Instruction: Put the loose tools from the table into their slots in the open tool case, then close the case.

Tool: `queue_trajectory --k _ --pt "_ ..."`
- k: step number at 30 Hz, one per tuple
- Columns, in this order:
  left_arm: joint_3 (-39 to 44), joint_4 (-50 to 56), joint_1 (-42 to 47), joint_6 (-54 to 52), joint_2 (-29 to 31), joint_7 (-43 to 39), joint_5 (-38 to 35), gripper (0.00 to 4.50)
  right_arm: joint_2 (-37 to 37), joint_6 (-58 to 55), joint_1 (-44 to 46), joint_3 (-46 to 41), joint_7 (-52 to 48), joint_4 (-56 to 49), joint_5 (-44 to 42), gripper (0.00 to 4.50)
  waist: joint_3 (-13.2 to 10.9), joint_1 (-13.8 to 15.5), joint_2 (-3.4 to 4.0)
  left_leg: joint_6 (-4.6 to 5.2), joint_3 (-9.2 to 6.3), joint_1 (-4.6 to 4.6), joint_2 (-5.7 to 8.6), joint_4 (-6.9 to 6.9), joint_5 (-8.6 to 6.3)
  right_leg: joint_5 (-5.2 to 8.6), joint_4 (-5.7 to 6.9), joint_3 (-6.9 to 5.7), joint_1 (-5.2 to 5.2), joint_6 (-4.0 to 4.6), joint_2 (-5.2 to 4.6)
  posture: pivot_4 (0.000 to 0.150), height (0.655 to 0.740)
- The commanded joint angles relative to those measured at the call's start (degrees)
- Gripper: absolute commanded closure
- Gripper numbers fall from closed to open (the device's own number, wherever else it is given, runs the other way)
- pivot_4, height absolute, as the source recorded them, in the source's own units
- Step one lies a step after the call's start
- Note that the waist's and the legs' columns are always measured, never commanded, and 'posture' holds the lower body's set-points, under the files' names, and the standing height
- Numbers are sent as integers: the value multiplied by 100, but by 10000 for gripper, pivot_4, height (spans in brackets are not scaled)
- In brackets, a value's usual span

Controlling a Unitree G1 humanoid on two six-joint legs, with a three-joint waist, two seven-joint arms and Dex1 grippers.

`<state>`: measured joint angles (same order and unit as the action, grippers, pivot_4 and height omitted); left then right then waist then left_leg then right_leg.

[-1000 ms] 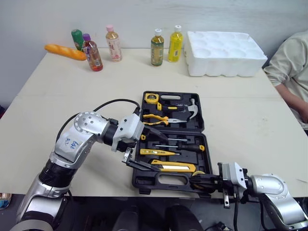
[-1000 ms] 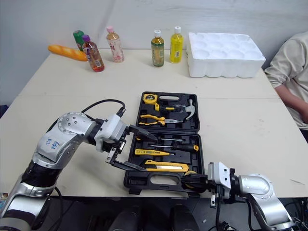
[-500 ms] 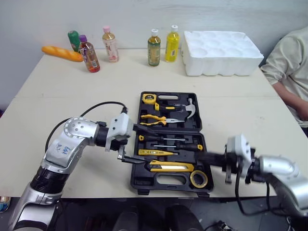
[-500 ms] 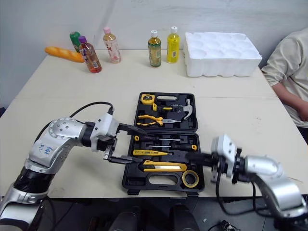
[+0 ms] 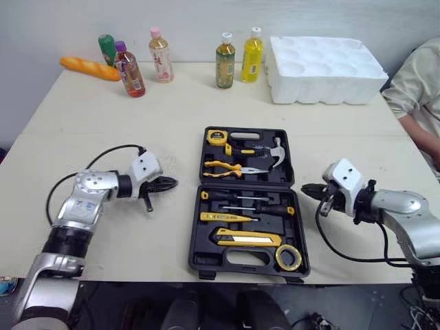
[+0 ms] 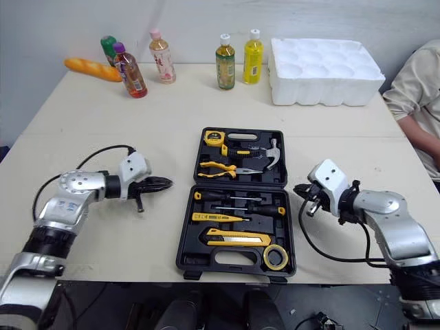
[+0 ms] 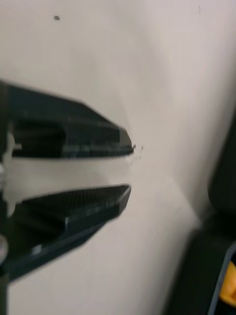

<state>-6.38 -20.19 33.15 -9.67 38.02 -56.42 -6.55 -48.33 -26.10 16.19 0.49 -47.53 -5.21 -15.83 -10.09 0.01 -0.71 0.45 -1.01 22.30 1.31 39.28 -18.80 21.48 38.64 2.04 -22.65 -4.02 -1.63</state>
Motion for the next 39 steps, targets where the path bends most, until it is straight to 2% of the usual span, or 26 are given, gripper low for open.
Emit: queue_trajectory --k 1,8,19,39 --pt "-123 -234 245 165 -263 102 141 43957 76 164 153 124 -2 76 243 45000 0 -5 0 -1 0 -1 0 0 2 0 -1 0 -1 0 0 1500 7400" --pt "-290 -194 351 -37 -836 243 233 43957 376 251 418 491 -131 118 474 45000 0 -14 0 -6 0 -2 -1 -2 5 0 27 1 -5 0 4 1500 7400" --pt "-282 599 193 -855 -1133 296 72 43957 596 0 694 532 -258 43 540 45000 1 -11 -1 -9 -1 -5 -1 -2 7 0 26 1 -4 0 4 1500 7400" --pt "-176 1508 -203 -1495 -1115 250 -35 43957 628 91 841 500 -257 300 828 45000 1 -19 -1 -10 -1 -5 -1 -3 8 0 23 2 -4 0 4 1500 7400"
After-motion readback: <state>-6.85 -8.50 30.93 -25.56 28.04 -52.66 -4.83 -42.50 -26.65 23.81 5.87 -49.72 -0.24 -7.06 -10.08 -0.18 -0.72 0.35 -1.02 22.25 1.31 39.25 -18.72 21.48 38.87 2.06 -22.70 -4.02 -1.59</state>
